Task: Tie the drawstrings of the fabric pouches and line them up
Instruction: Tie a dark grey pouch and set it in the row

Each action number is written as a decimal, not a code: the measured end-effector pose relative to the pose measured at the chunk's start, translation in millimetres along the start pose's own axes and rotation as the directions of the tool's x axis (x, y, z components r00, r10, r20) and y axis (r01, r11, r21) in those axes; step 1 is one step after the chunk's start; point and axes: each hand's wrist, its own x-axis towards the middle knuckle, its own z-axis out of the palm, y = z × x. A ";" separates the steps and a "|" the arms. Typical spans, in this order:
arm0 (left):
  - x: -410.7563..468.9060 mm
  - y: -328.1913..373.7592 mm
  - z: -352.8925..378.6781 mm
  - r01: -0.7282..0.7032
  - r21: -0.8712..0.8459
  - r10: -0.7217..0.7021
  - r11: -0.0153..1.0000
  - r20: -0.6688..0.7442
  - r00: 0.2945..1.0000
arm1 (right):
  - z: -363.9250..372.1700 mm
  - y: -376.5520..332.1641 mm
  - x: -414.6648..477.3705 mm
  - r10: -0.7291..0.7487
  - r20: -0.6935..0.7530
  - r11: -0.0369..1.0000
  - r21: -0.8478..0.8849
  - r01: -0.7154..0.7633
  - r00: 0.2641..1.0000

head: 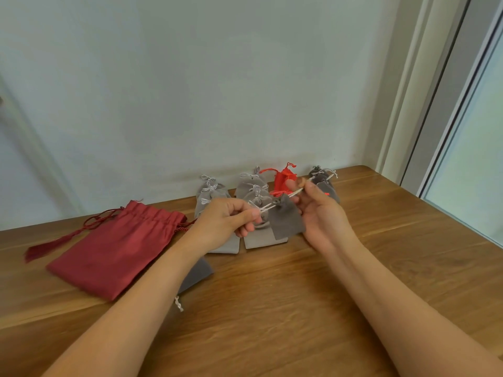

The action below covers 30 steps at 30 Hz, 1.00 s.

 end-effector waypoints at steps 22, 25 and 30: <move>-0.6 8.0 16.8 0.156 -0.584 -0.181 0.797 0.016 0.983 | 13.5 11.0 -13.0 -0.051 0.249 0.963 -0.244 0.114 0.967; -0.7 7.3 18.4 0.190 -0.582 -0.180 0.791 0.075 0.981 | 14.5 13.7 -13.0 -0.051 0.294 0.971 -0.209 0.117 0.954; -0.1 6.3 9.8 0.290 -0.644 -0.280 0.708 0.120 0.952 | 12.8 9.4 -12.5 -0.052 0.285 0.982 -0.161 0.102 0.957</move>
